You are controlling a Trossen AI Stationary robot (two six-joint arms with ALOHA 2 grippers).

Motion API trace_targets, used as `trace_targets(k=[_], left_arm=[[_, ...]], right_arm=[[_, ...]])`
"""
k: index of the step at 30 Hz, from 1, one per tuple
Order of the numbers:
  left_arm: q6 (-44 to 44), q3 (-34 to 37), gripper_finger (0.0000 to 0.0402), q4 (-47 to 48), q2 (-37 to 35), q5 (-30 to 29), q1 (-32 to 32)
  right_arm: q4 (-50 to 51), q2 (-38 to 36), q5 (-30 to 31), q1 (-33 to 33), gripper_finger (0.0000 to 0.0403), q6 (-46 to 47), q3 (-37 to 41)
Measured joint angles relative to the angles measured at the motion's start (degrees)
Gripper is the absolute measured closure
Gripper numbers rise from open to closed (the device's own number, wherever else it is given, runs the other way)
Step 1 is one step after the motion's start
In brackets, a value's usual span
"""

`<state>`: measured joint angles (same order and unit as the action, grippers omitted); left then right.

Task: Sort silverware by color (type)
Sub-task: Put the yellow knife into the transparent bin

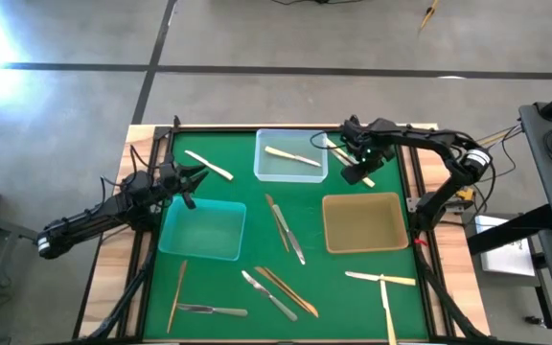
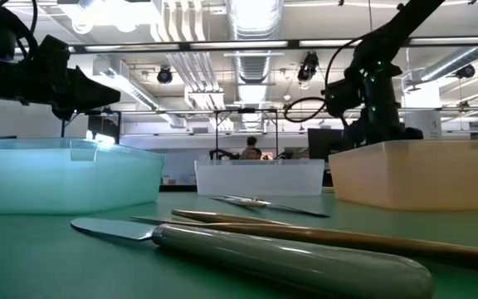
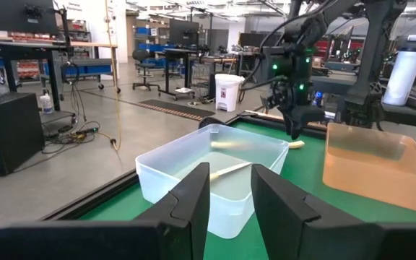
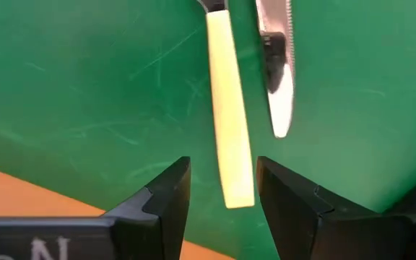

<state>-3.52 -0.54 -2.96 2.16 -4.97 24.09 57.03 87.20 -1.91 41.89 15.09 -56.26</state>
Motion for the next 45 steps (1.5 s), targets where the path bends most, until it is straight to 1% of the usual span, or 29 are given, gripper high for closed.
trace_targets(k=[5,14,20,25,29,32,35,36,39,43,45], left_arm=[[0.01,0.0,0.0315,0.0,0.01,0.0,-0.01],[0.01,0.0,0.0315,0.0,-0.01,0.0,0.01],[0.0,-0.01,0.0315,0.01,0.0,0.0,-0.01],[0.01,-0.02,0.0315,0.02,-0.01,-0.02,0.01],[0.01,0.0,0.0315,0.0,-0.01,0.0,-0.01],[0.01,0.0,0.0315,0.02,0.01,0.0,-0.01],[0.0,-0.01,0.0315,0.0,0.0,0.0,-0.01],[0.0,-0.01,0.0315,0.01,0.01,-0.01,-0.01],[0.01,-0.01,0.0315,-0.01,-0.01,-0.02,-0.01],[0.01,0.0,0.0315,0.0,-0.01,-0.01,0.0],[0.01,0.0,0.0315,0.0,0.0,-0.01,-0.01]], right_arm=[[-1.79,0.02,-0.08,0.0,0.0252,-0.97,2.62],[-9.19,2.0,-0.03,0.0,0.0258,-1.16,5.9],[-11.25,4.92,0.0,0.0,0.0286,-1.66,7.07],[-11.56,6.11,-0.02,0.01,0.0341,-2.43,7.1],[-11.58,5.64,-0.64,0.03,0.0342,-2.44,7.14],[-11.21,3.8,-1.52,0.11,0.0342,-2.39,7.1],[-10.21,0.47,-1.85,0.11,0.0342,-2.15,7.2],[-9.29,-0.76,-2.93,0.1,0.0342,-2.07,7.4],[-6.88,-5.8,-4.41,-0.07,0.0342,-2.03,6.9],[-4.53,-12.64,-4.51,0.03,0.0342,-1.14,6.13],[-5.77,-16.17,-4.55,-0.02,0.0342,0.27,4.89]])
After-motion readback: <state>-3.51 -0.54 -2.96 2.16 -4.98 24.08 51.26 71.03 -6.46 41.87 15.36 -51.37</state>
